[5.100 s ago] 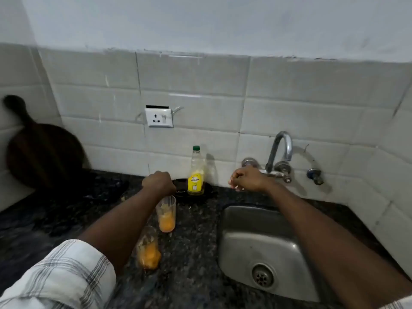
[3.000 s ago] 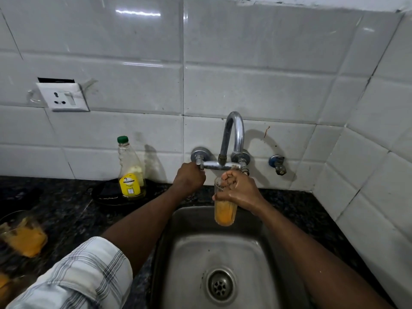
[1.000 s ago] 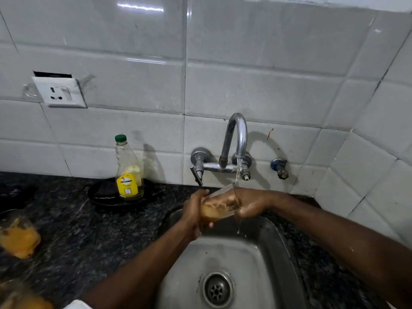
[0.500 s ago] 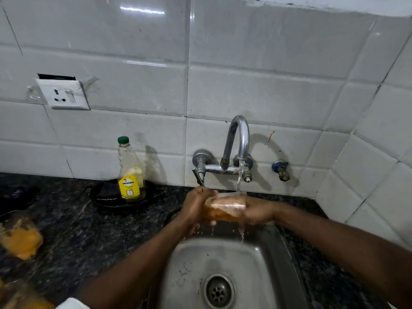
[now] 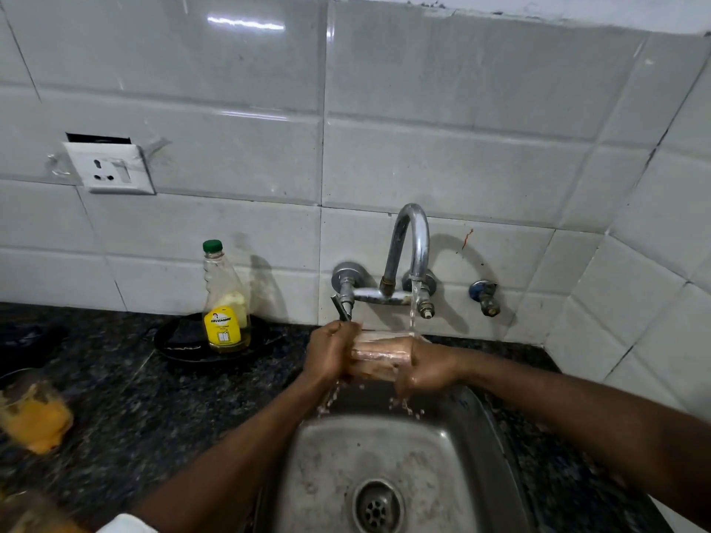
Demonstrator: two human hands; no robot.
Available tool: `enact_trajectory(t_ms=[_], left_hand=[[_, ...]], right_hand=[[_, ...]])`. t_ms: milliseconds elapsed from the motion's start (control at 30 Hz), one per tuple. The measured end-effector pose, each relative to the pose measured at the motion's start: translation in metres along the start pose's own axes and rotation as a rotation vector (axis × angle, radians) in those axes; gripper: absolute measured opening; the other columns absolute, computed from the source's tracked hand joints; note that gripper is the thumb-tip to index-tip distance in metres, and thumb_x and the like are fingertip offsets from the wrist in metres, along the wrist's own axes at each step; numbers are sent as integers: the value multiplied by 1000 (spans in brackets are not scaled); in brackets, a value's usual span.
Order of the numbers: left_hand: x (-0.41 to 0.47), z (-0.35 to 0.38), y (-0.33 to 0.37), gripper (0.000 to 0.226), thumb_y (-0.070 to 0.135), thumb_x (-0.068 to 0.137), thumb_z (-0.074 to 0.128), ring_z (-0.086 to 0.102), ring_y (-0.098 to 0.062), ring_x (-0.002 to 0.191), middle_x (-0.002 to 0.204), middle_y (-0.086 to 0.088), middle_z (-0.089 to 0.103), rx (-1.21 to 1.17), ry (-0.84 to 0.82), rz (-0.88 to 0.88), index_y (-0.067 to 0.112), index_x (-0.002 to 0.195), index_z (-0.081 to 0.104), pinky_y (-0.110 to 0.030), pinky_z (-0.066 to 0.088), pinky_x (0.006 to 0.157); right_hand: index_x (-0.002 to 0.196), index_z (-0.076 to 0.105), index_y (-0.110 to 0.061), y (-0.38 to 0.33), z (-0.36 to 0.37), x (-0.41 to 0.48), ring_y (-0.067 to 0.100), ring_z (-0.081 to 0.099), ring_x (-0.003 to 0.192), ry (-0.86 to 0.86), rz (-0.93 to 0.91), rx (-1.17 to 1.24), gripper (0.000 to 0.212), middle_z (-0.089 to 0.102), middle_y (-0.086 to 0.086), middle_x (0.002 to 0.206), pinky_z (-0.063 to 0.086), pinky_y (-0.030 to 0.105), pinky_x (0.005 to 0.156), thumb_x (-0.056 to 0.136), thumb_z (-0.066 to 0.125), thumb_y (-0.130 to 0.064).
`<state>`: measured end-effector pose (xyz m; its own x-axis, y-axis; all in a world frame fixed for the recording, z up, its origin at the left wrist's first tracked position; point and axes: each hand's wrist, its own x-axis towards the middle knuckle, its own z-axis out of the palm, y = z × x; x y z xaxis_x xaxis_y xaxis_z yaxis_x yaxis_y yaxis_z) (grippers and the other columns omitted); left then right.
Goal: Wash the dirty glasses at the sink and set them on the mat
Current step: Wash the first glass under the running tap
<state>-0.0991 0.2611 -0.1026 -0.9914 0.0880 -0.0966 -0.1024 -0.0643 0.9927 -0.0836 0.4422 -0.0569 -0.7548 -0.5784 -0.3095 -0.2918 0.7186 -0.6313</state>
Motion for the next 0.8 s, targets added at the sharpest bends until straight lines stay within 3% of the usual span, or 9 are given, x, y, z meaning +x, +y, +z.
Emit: enact_trajectory(t_ms=[133, 233, 333, 400, 467, 533, 667, 700, 800], left_hand=[[0, -2, 10, 40, 35, 98, 41, 51, -18, 37, 69, -15, 68, 63, -194, -417, 3, 97, 64, -18, 32, 32], [-1, -4, -2, 39, 38, 97, 52, 63, -25, 53, 77, -16, 70, -86, -116, -232, 2, 97, 66, -26, 46, 40], [-7, 2, -5, 31, 24, 95, 60, 64, -29, 62, 71, -14, 67, 7, 78, 44, 1, 76, 68, -30, 50, 49], [-8, 3, 2, 29, 25, 93, 58, 63, -28, 56, 69, -13, 67, 113, 118, -92, 3, 77, 68, -27, 46, 42], [-8, 0, 12, 28, 30, 92, 55, 61, -25, 54, 75, -13, 67, 150, -8, -335, 5, 91, 67, -23, 43, 40], [-6, -5, 14, 32, 38, 93, 56, 64, -24, 61, 85, -13, 69, 121, -115, -387, 9, 100, 65, -25, 46, 44], [-3, -1, -4, 23, 25, 94, 63, 63, -22, 62, 73, -8, 68, 128, 93, 148, 14, 75, 69, -29, 47, 48], [0, 1, -7, 26, 23, 94, 62, 61, -23, 57, 65, -6, 66, 168, 117, 165, 13, 71, 68, -31, 45, 47], [0, 1, 5, 31, 27, 93, 49, 55, -25, 45, 58, -10, 65, 176, -16, -276, 4, 81, 67, -28, 38, 41]], right_hand=[[131, 55, -9, -7, -6, -5, 23, 58, 114, -7, -28, -423, 45, 60, 10, 125, 49, 28, 96, 87, 59, 0], [130, 53, -10, -5, -4, -4, 19, 61, 100, -8, 25, -222, 51, 59, 8, 116, 53, 25, 80, 83, 57, 7], [131, 51, -20, -10, -3, -6, 14, 60, 101, -72, 55, -82, 55, 58, -2, 113, 56, 26, 83, 84, 57, 9], [141, 46, -22, -11, 0, -9, 13, 61, 106, -69, 4, -186, 65, 59, -5, 121, 55, 30, 90, 83, 62, 4], [141, 47, -23, -6, 7, -10, 18, 61, 107, -44, -43, -413, 61, 60, 3, 124, 55, 33, 92, 83, 62, -9], [132, 52, -14, -3, 10, -9, 24, 62, 103, 22, -100, -458, 51, 61, 10, 116, 55, 31, 85, 81, 56, -12], [125, 52, -20, -10, -1, -8, 21, 60, 101, 48, -90, -163, 48, 57, -1, 110, 54, 33, 85, 87, 55, 10], [128, 52, -20, -9, -1, -7, 16, 61, 100, 37, -98, -120, 51, 59, -3, 111, 55, 31, 86, 87, 55, 11], [134, 54, -14, -12, 2, -6, 12, 64, 96, 18, -120, -265, 55, 66, 2, 113, 55, 23, 79, 84, 59, 8]])
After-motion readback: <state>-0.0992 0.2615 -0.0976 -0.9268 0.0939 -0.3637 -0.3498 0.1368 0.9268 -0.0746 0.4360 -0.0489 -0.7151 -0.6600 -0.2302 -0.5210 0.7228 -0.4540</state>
